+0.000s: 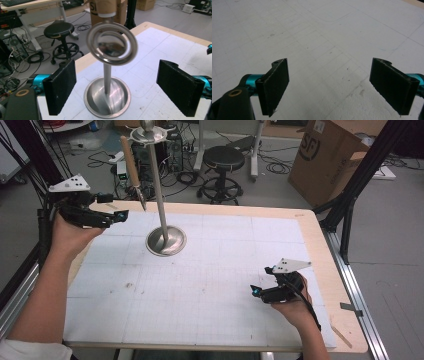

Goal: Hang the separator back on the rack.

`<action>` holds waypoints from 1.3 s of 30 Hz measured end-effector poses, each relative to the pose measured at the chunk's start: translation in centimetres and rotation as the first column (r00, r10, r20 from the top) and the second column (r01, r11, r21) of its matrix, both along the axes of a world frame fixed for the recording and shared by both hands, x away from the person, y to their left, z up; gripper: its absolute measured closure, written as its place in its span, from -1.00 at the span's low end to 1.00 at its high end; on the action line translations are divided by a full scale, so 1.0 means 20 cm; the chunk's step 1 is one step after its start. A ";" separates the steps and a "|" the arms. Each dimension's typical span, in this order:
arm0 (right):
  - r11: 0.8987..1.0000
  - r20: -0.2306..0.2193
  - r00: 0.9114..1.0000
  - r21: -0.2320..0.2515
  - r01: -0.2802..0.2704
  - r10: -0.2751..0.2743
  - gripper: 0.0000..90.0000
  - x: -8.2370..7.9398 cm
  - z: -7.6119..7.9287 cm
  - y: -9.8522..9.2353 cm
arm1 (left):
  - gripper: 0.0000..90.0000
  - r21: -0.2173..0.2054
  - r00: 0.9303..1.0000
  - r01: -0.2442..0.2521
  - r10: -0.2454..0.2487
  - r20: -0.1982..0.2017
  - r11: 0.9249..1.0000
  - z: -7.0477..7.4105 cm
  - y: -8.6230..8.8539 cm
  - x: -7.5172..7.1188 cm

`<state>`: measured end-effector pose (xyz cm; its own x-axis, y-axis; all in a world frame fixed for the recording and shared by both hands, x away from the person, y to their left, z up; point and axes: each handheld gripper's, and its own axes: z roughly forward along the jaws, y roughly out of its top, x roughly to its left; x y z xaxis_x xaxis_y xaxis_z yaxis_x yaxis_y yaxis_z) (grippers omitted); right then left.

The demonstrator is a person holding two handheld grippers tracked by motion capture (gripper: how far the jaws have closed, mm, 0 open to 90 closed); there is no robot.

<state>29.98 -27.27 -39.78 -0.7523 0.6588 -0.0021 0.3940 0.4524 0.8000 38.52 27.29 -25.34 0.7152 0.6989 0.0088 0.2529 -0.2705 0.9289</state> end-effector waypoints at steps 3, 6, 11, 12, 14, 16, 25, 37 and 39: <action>1.000 0.001 1.000 -0.006 0.005 -0.005 -0.67 0.00 0.00 0.00 | -0.71 -0.012 1.000 0.014 -0.014 -0.004 1.000 -0.02 -0.01 -0.03; 1.000 0.000 1.000 -0.003 0.004 -0.004 -0.67 0.00 0.00 0.00 | -0.73 -0.009 0.999 0.038 -0.038 -0.001 0.999 -0.04 -0.03 -0.06; 1.000 -0.001 1.000 -0.011 -0.005 0.005 -0.67 0.00 -0.01 0.01 | -0.77 -0.018 0.998 0.059 -0.059 0.002 0.998 -0.08 -0.06 -0.10; 1.000 0.000 1.000 -0.009 -0.002 0.002 -0.67 0.00 0.00 0.01 | -0.79 -0.023 0.998 0.061 -0.061 -0.001 0.998 -0.09 -0.06 -0.10; 1.000 0.004 1.000 -0.002 0.003 -0.003 -0.67 0.00 0.00 0.00 | -0.82 -0.026 0.997 0.072 -0.072 -0.005 0.997 -0.10 -0.07 -0.11; 1.000 0.002 1.000 -0.003 0.004 -0.004 -0.67 -0.01 0.00 0.00 | -0.83 -0.031 0.997 0.082 -0.082 -0.007 0.996 -0.13 -0.08 -0.12; 1.000 -0.004 1.000 -0.010 0.002 -0.002 -0.67 0.00 -0.01 0.00 | -0.86 -0.038 0.995 0.097 -0.098 -0.030 0.995 -0.28 -0.10 -0.18; 1.000 -0.006 1.000 -0.005 0.010 -0.010 -0.67 0.00 -0.01 0.00 | -0.96 -0.033 0.987 0.153 -0.154 -0.046 0.988 -0.44 -0.18 -0.28; 1.000 -0.006 1.000 -0.007 0.010 -0.010 -0.67 0.00 -0.01 0.00 | -0.96 -0.031 0.986 0.156 -0.157 -0.049 0.987 -0.46 -0.20 -0.29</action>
